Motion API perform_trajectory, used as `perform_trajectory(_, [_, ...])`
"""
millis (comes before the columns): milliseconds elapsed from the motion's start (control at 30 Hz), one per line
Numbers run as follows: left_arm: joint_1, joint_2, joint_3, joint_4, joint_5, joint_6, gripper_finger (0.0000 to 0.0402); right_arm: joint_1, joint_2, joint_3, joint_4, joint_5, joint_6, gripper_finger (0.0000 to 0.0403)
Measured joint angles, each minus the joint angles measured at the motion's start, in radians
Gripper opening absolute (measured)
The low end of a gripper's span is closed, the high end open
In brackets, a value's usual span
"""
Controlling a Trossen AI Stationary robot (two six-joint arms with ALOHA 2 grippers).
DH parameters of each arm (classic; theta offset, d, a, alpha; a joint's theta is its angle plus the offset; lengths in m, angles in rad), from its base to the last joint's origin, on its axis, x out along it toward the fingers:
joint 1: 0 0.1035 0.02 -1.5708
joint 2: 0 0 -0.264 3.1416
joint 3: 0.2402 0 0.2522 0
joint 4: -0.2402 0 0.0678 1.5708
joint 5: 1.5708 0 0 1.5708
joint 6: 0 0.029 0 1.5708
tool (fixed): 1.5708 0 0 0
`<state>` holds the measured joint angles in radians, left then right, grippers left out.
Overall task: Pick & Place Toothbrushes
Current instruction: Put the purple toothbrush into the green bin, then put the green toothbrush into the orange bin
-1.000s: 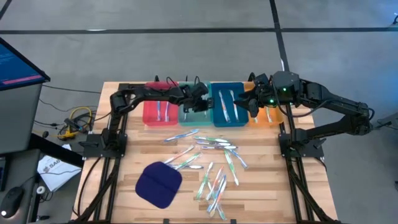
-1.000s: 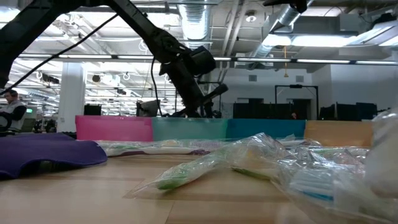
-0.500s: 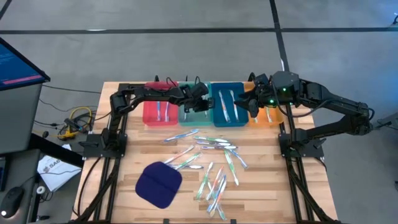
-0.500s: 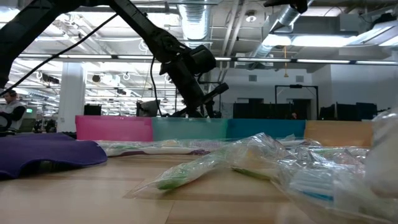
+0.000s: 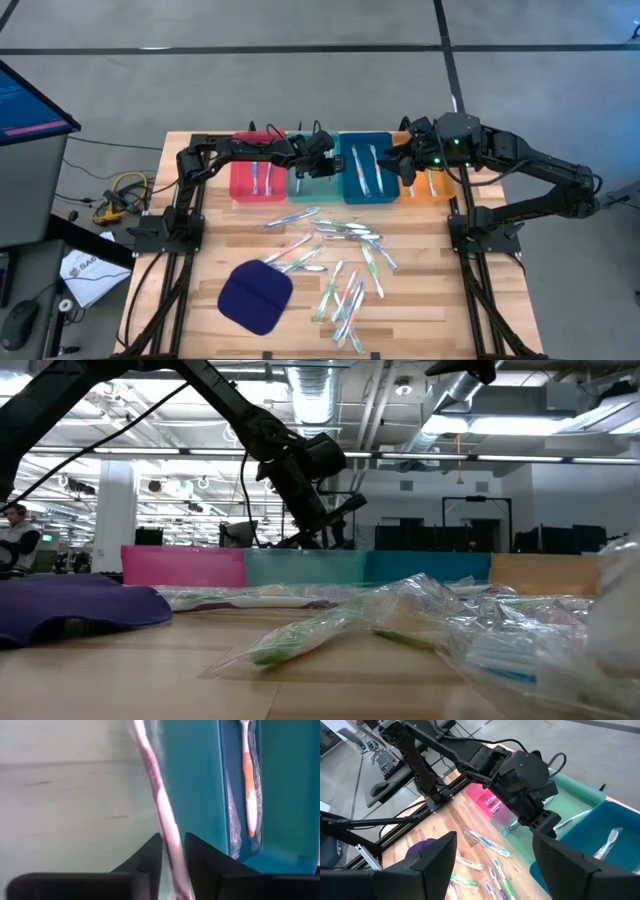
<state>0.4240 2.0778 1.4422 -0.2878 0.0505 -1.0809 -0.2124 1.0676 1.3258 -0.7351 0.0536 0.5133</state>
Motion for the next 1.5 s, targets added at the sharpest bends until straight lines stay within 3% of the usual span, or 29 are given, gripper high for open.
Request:
perform_trajectory(367, [0.000,-0.001,0.000,0.010,-0.006,0.003,0.0153,0.000,0.000,0.000,0.000,0.000,0.000,0.0256])
perform_trajectory(700, [0.003,-0.032,0.000,0.018,0.045,0.077,0.0155,0.000,0.000,0.000,0.000,0.000,0.000,0.0256])
perform_trajectory(1100, [0.003,-0.255,0.001,0.047,-0.065,0.267,0.0143,0.000,0.000,0.000,0.002,0.000,-0.019,0.0256])
perform_trajectory(1267, [0.002,-0.351,0.001,0.036,0.035,0.336,0.0145,0.001,0.000,0.000,-0.002,0.000,-0.019,0.0256])
perform_trajectory(1500, [-0.006,-0.444,0.000,0.035,0.263,0.363,0.0138,0.002,0.000,0.000,-0.041,0.000,-0.027,0.0256])
